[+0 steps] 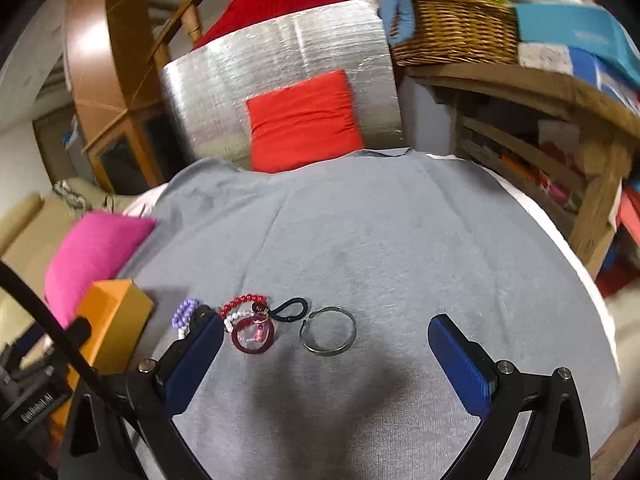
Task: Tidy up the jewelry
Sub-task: 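Move both tools toward the row of bracelets on the grey cloth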
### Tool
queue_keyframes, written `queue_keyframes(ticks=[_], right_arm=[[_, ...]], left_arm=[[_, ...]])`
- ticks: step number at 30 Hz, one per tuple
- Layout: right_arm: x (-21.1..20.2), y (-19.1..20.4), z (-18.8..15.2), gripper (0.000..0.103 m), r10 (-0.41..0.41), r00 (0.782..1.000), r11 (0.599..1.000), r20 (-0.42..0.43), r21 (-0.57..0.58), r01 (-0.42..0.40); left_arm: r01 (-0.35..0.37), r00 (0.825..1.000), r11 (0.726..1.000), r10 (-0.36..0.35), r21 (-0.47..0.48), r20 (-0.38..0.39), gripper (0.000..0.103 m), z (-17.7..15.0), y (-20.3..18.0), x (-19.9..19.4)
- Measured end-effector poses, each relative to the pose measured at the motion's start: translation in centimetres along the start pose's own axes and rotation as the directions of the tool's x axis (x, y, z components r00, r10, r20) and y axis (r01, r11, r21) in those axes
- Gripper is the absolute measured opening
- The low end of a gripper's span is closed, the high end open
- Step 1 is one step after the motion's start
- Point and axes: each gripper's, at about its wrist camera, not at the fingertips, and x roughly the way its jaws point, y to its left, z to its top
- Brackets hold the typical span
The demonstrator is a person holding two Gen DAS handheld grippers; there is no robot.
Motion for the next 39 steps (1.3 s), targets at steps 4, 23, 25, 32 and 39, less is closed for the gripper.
queue_keyframes(ticks=[4, 23, 25, 32, 39], right_arm=[[1.4, 0.8, -0.7, 0.103, 0.018, 0.999, 0.999, -0.045, -0.027, -0.019], [2.7, 0.0, -1.3, 0.103, 0.015, 0.99, 0.999, -0.14, -0.046, -0.021], [2.8, -0.1, -1.3, 0.103, 0.015, 0.989, 0.999, -0.147, -0.048, -0.023], [4.0, -0.1, -1.6, 0.103, 0.017, 0.981, 0.998, -0.194, -0.052, -0.028], [5.6, 0.0, -1.6, 0.103, 0.003, 0.971, 0.997, -0.239, -0.077, -0.022]], left_arm=[[0.004, 1.0, 1.0, -0.004, -0.002, -0.013, 0.103, 0.0, 0.0, 0.2], [0.031, 0.998, 1.0, -0.031, 0.001, -0.055, 0.103, 0.3, -1.3, 1.7], [0.031, 0.998, 1.0, -0.031, 0.004, -0.058, 0.103, 0.3, -1.5, 1.8], [0.034, 0.997, 0.999, -0.034, 0.009, -0.071, 0.103, 0.2, -1.9, 2.2], [0.034, 0.996, 0.999, -0.033, 0.012, -0.085, 0.103, 0.2, -1.9, 2.7]])
